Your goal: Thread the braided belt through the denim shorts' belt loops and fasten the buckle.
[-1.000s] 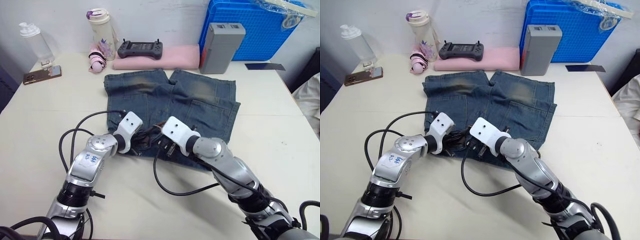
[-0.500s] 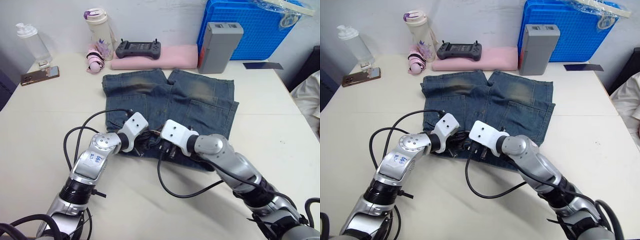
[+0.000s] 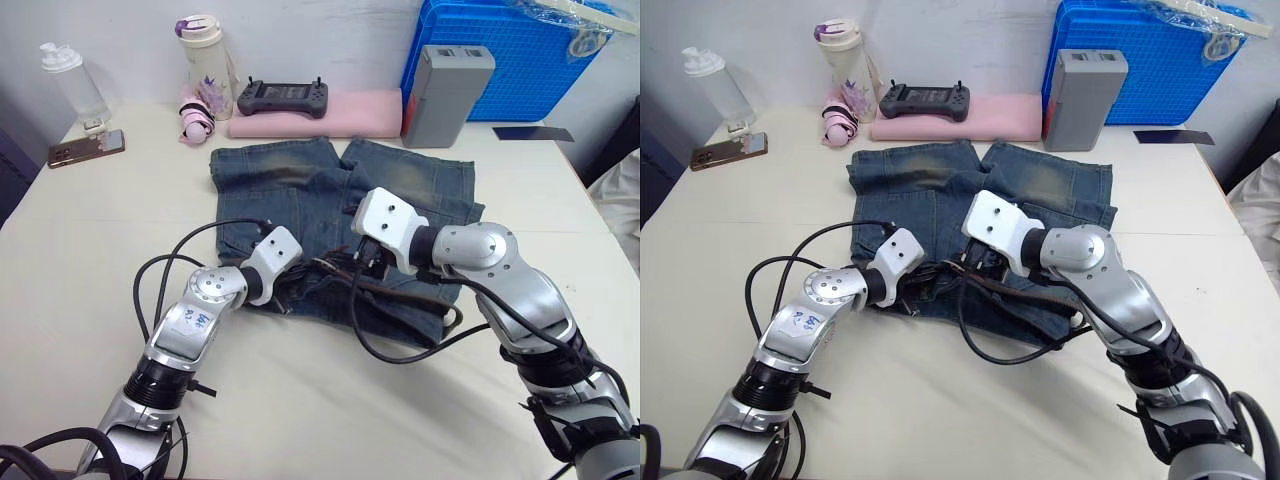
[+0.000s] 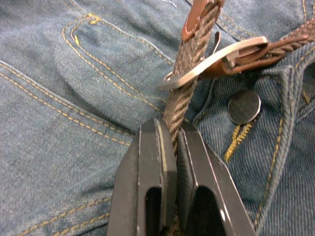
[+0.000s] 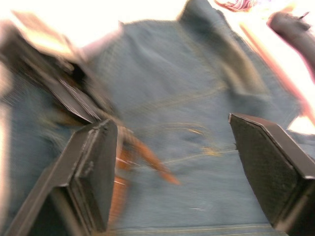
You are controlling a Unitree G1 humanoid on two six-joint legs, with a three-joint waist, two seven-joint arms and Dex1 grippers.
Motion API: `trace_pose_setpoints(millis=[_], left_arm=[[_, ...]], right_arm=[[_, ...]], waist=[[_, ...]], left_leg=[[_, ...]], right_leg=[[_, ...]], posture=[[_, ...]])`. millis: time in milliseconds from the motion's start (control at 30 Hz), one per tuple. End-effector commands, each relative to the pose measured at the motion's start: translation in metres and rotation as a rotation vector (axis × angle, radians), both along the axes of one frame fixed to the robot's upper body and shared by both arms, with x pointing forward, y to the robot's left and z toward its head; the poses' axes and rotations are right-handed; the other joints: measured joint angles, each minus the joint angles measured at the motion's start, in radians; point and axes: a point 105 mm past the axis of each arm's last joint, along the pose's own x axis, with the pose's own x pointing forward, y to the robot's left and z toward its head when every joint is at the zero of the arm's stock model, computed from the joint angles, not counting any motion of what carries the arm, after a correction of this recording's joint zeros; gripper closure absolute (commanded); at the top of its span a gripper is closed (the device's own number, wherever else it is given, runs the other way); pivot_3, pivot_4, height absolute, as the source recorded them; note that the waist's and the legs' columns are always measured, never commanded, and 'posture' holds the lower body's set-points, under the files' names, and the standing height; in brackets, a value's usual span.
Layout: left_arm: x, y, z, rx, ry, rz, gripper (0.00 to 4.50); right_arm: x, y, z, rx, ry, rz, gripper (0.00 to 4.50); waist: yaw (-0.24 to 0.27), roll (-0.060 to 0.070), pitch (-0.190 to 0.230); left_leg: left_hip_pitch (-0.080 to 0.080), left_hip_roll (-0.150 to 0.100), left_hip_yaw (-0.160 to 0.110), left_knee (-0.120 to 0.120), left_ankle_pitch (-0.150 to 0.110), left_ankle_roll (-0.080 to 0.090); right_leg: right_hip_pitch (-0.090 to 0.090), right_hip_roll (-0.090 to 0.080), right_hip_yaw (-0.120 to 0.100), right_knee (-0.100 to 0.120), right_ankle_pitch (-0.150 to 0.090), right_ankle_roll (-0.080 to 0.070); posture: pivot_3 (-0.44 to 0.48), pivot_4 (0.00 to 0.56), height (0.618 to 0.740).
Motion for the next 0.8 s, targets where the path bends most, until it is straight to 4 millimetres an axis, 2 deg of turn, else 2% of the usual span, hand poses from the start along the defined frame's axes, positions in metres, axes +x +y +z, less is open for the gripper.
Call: trace_pose_setpoints(millis=[33,200,233,300,367,433,533,767,800], left_arm=[[-0.008,-0.010,-0.011,0.014,0.042,-0.051,4.50],[-0.009,-0.010,-0.011,0.018,0.040,-0.051,4.50],[-0.009,-0.010,-0.012,0.018,0.040,-0.050,4.50],[-0.009,-0.010,-0.012,0.019,0.041,-0.048,4.50],[-0.010,-0.010,-0.013,0.021,0.041,-0.047,4.50],[-0.010,-0.010,-0.013,0.021,0.042,-0.046,4.50],[-0.010,-0.010,-0.013,0.022,0.041,-0.044,4.50],[-0.009,-0.008,-0.010,0.000,0.037,-0.029,4.50],[-0.008,-0.007,-0.009,-0.009,0.034,-0.021,4.09]], right_arm=[[0.000,0.007,-0.003,-0.125,-0.143,0.075,0.65],[0.002,0.010,-0.010,-0.167,-0.170,0.093,0.65],[0.003,0.009,-0.012,-0.173,-0.169,0.092,0.88],[0.003,0.008,-0.013,-0.181,-0.168,0.089,1.44],[0.004,0.007,-0.015,-0.188,-0.166,0.081,2.33],[0.005,0.005,-0.016,-0.195,-0.162,0.077,3.45],[0.004,0.004,-0.017,-0.197,-0.155,0.075,4.48],[0.002,0.005,-0.019,-0.184,-0.137,0.070,4.48],[0.001,0.005,-0.019,-0.182,-0.135,0.069,4.50]], waist=[[0.000,0.000,0.000],[0.000,0.000,0.000],[0.000,0.000,0.000],[0.000,0.000,0.000],[0.000,0.000,0.000],[0.000,0.000,0.000],[0.000,0.000,0.000],[0.000,0.000,0.000],[-0.001,0.000,0.000]], left_leg=[[0.000,0.000,0.000,0.000,0.000,0.000],[0.000,0.000,0.000,0.002,0.000,0.000],[0.000,0.000,0.000,0.002,0.000,0.000],[0.000,0.000,0.000,0.002,0.000,0.000],[0.000,0.000,0.000,0.002,0.000,0.000],[0.000,0.000,0.000,0.002,0.000,0.000],[0.000,0.000,0.000,0.002,0.000,0.000],[0.000,0.000,0.000,0.002,0.000,0.000],[0.000,0.000,0.000,0.002,0.000,0.000]], right_leg=[[0.000,0.000,0.000,0.001,0.000,0.000],[0.001,0.000,-0.001,0.001,0.000,0.001],[0.001,0.000,-0.001,0.001,0.000,0.001],[0.001,0.000,-0.001,0.001,0.000,0.001],[0.001,0.000,-0.001,0.001,0.000,0.001],[0.002,0.000,-0.002,0.001,0.000,0.001],[0.002,0.000,-0.002,0.001,0.000,0.001],[0.002,0.000,-0.002,0.001,0.000,0.001],[0.002,0.000,-0.002,0.001,0.000,0.001]], posture=[[0.000,0.150,0.725],[0.000,0.150,0.725],[0.000,0.150,0.725],[0.000,0.150,0.725],[0.000,0.150,0.725],[0.000,0.150,0.725],[0.000,0.150,0.725],[0.000,0.150,0.725],[0.000,0.150,0.725]])
